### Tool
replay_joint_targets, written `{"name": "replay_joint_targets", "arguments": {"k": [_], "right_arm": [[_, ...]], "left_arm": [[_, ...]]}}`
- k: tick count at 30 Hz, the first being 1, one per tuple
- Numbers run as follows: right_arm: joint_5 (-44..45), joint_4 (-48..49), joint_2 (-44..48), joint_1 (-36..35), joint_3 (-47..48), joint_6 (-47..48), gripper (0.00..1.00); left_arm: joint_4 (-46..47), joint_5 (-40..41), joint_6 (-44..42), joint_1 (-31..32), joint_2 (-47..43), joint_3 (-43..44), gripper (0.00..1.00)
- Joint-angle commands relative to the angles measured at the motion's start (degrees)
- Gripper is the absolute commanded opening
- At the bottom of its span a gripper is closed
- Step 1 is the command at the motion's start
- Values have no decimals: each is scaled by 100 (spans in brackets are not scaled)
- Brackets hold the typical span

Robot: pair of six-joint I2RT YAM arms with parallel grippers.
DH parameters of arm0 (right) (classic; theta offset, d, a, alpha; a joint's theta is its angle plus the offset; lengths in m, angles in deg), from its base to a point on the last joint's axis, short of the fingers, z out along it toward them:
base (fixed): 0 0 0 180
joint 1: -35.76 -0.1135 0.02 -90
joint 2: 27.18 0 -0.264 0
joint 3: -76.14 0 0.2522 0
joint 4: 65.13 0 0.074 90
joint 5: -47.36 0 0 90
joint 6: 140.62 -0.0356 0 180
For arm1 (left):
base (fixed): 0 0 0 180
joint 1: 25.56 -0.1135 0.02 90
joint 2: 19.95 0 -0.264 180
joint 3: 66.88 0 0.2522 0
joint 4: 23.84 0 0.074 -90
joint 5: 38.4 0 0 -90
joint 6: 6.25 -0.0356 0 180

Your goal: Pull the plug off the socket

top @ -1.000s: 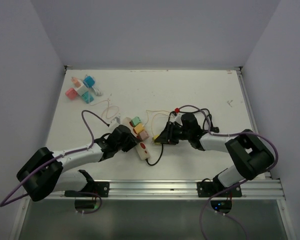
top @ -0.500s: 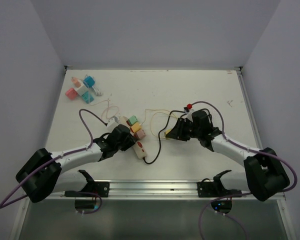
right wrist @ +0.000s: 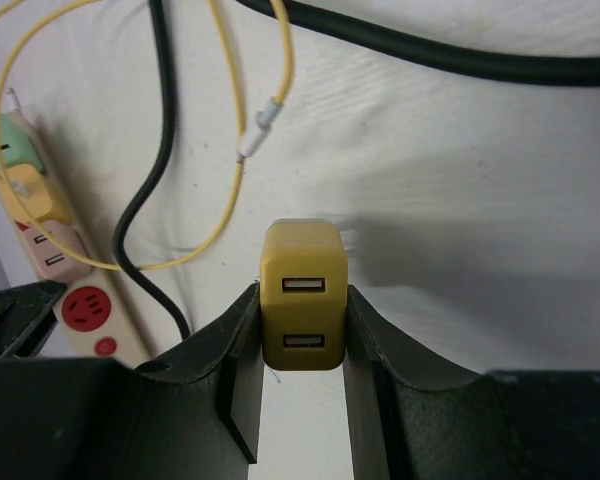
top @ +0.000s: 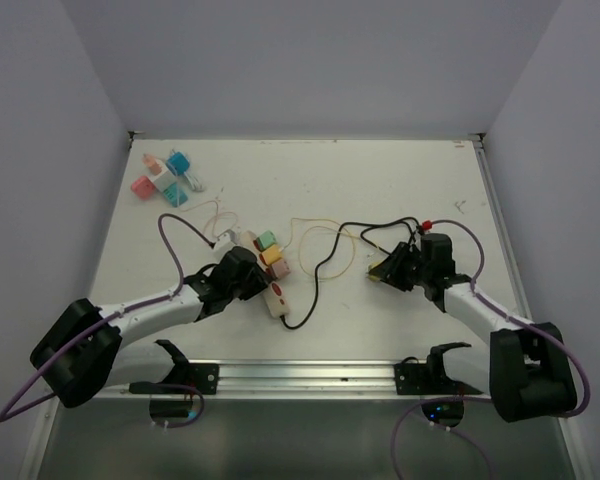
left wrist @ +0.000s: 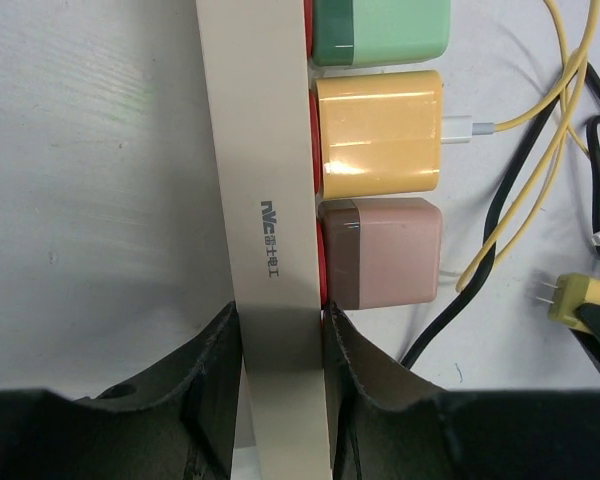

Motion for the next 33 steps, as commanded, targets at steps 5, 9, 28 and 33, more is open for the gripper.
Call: {"name": "replay_joint_targets", "arguments": {"k": [5,9,28,33], "right_arm": [[-183,56,-199,198,-187,-256,35],[133,-479,116,234,-73,-54,78],[160,-86,278,-1688,1210,-394,97],[195,731,-742,-2464,1762,-774,91]], "left_arm": [[-285,-35,-845,-350,-63,-33,0],[-189,-158,-977,-377,-63,-6,0],[206,-624,-1408,-447,-256,-112,0],[400,-835,-1426,-447,-344,-243,0]]}}
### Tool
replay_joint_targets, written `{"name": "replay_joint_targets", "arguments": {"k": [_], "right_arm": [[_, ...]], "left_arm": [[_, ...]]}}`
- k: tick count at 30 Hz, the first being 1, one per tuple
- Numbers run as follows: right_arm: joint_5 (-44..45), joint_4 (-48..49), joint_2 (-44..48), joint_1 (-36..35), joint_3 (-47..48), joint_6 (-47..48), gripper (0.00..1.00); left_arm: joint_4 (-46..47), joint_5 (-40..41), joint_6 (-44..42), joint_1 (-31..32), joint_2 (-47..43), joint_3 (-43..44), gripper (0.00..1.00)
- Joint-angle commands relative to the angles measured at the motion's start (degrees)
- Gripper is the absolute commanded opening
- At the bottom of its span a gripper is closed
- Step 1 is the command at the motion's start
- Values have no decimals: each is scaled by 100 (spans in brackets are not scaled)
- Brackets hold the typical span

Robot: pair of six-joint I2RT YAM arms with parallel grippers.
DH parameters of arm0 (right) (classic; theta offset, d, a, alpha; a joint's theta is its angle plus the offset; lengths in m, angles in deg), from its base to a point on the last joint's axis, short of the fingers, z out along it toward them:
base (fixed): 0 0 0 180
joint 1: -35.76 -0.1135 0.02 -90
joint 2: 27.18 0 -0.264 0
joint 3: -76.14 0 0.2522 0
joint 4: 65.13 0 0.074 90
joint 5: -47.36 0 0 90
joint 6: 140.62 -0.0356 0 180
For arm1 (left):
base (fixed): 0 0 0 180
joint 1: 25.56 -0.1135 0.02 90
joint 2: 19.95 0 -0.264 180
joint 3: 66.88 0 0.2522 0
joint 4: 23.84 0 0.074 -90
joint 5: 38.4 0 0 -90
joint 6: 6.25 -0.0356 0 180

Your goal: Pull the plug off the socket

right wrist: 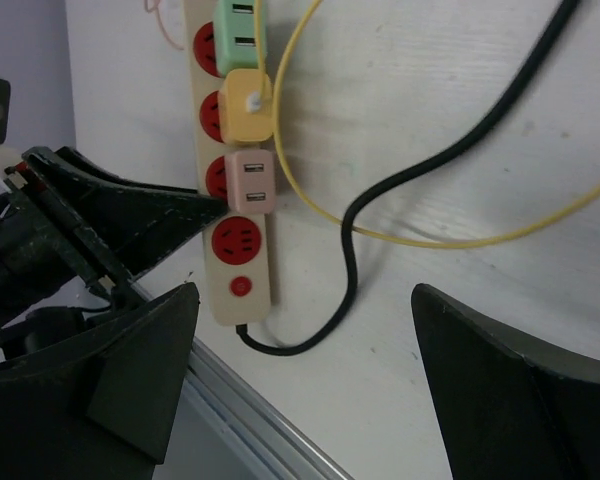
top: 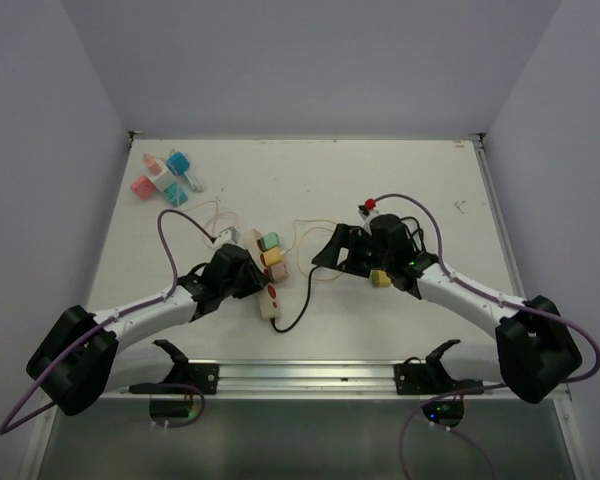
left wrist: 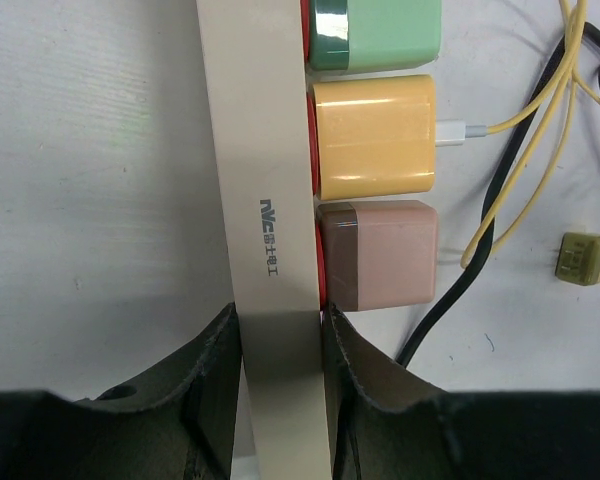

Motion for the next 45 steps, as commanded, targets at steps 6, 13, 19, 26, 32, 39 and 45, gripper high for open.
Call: {"name": "replay_joint_targets", "arguments": {"k": [6,13,19,26,32,39,45], "right_arm": [[-47,1259,-1455,-940,1137,-449,85],[-267,1734,-2194,-1195,1314,-730,77],[-346,1795,-2406,-1335,1332,-774,74],[-478,2006,-2538,-1336,1314,-880,62],[-522,2138,-2644,-1345,1227,-950,51],[-583,2261,-2670,-1380,1130,-1038,38],[-566,2279,-2661,-1388,1086,-1056,4]], "left_arm": [[293,-296,-353,-47,-402,-198,0],[267,-305,-353,-39,-911,-242,0],[627,-445,-362,-39,-1114,-321,0],[874,-656,-335,-39,-1176,-348,0],[891,-621,-274,-39,-1299,-383,0],[979,-639,-204,-39,-1325,-418,0],[1032,-709,-204,-39,-1307,-444,7]]}}
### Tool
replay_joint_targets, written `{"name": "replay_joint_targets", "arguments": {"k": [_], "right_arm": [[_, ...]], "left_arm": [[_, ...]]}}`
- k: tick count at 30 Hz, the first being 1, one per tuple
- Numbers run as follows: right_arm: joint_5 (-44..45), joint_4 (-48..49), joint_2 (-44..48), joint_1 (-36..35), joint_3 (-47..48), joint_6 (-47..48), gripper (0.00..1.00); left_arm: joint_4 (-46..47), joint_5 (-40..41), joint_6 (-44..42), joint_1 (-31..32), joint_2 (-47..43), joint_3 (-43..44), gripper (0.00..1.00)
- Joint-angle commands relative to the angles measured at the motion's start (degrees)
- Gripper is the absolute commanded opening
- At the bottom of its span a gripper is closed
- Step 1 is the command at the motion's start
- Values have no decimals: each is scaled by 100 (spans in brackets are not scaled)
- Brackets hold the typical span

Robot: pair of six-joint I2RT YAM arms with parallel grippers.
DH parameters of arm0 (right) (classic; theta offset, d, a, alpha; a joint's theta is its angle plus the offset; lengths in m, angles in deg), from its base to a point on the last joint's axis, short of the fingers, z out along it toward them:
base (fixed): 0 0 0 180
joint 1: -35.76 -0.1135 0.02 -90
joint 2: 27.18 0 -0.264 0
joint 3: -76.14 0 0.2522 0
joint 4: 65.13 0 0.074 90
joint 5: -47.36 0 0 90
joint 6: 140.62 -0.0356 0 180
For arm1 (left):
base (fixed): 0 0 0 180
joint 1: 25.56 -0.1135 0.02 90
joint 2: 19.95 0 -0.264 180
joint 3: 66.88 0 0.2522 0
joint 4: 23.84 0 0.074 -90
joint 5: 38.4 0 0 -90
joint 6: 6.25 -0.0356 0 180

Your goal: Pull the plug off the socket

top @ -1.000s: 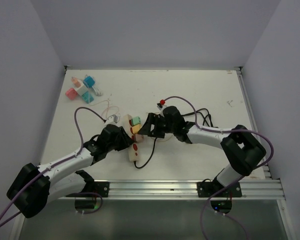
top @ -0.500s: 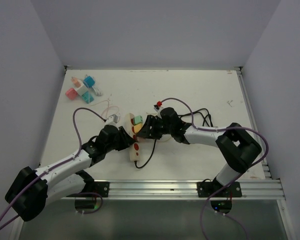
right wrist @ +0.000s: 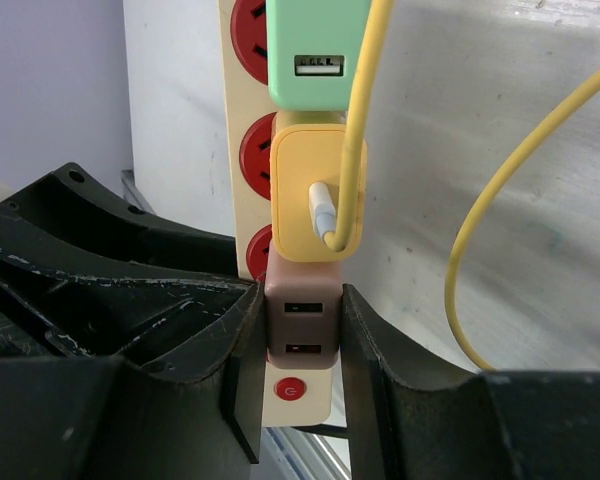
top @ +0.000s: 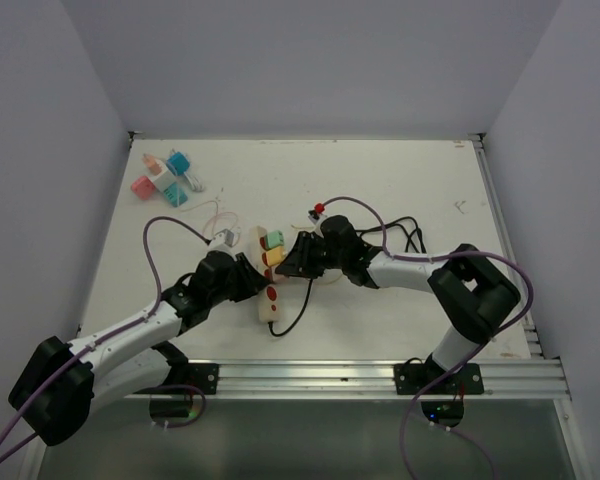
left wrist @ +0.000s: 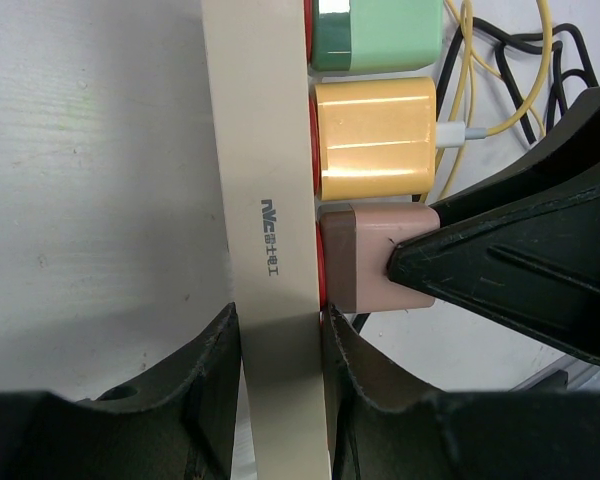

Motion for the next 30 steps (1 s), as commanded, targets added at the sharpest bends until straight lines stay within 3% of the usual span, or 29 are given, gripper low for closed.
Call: {"name": "replay_joint_targets", "arguments": {"k": [1,5,12,15,30], "right_arm": [[-148,399,3,-68,-11,-83,0],[-131,469,-41,-68,-55,-118,0],[-113,593,-164,-68,-91,-153,0],[-87,619,-199,-68,-90,-162,0],[36,698,-366,-68,-29,-250,0]], "left_arm": [[872,-176,6,-10,-140,24,10],[890,-176,41,-1,-184,-90,22],[916,-474,50,-2,-194,-284,62],[934,-641,50,-10,-45,-328,71],[899,-1090,103,174,1019,-240,74]]}}
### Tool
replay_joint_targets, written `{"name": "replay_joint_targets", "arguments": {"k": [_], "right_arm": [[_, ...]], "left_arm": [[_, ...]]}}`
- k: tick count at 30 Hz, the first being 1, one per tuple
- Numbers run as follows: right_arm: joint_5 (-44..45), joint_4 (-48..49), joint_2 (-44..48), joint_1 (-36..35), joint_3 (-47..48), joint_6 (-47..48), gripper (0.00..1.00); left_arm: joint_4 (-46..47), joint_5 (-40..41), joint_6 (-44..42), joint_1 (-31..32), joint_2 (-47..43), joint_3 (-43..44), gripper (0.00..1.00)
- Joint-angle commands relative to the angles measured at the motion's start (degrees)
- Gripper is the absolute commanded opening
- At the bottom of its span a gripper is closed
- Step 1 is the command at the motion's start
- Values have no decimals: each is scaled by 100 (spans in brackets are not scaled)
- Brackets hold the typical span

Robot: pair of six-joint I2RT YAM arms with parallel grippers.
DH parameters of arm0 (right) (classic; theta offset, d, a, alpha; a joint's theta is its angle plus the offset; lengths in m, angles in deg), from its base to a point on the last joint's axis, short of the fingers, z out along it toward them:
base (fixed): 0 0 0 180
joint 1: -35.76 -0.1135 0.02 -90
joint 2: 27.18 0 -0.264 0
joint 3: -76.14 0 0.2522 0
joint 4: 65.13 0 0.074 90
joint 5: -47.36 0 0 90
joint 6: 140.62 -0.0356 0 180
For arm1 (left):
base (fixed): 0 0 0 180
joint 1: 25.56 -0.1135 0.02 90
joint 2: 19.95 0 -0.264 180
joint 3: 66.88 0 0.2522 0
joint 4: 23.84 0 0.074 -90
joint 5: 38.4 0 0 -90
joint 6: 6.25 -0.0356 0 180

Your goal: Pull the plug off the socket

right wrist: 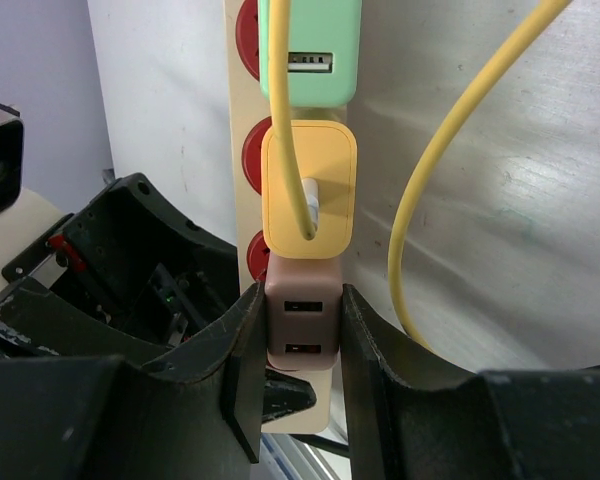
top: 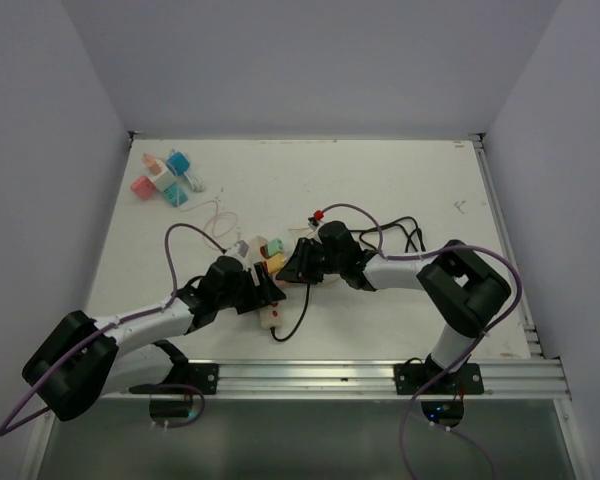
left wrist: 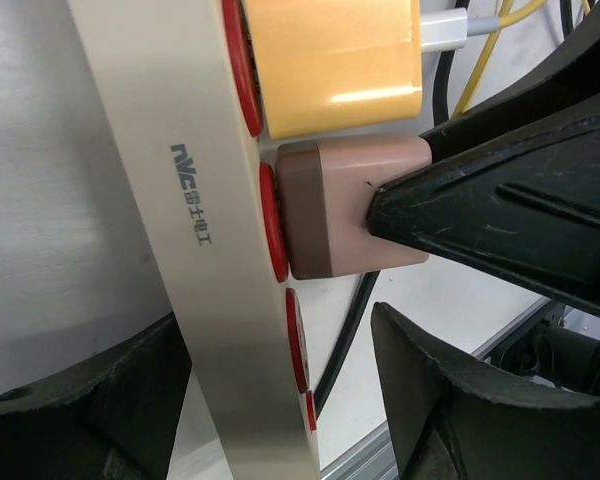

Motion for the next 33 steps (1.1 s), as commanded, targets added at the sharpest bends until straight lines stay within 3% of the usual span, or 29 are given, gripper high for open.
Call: {"name": "replay_joint_targets", "arguments": {"k": [1,7,9,13,16,17,18,33], "right_arm": [[21,521,-58,-31,124,-108,0],[12,574,-93,-31,133,-169,0],[30,609,-84,-31,116,-213,0],[56,653,-102,-31,80,-301,0],[39,749,-111,-31,54,-371,0],[30,767,-111,-31,54,-380,0],[21,767,-93,-22,54,-380,0],[303,766,654,109,-420,-389,0]], "left_arm": [[180,-137,13,67,141,64,73],[144,-84,48,76,194,55,61],[136,-49,92,94,211,46,50],[101,-14,119,111,203,37,38],[30,74,128,120,141,46,21],[-31,109,119,120,115,46,8],[-75,153,119,120,89,46,2],[-1323,1154,1006,111,-34,-103,0]]}}
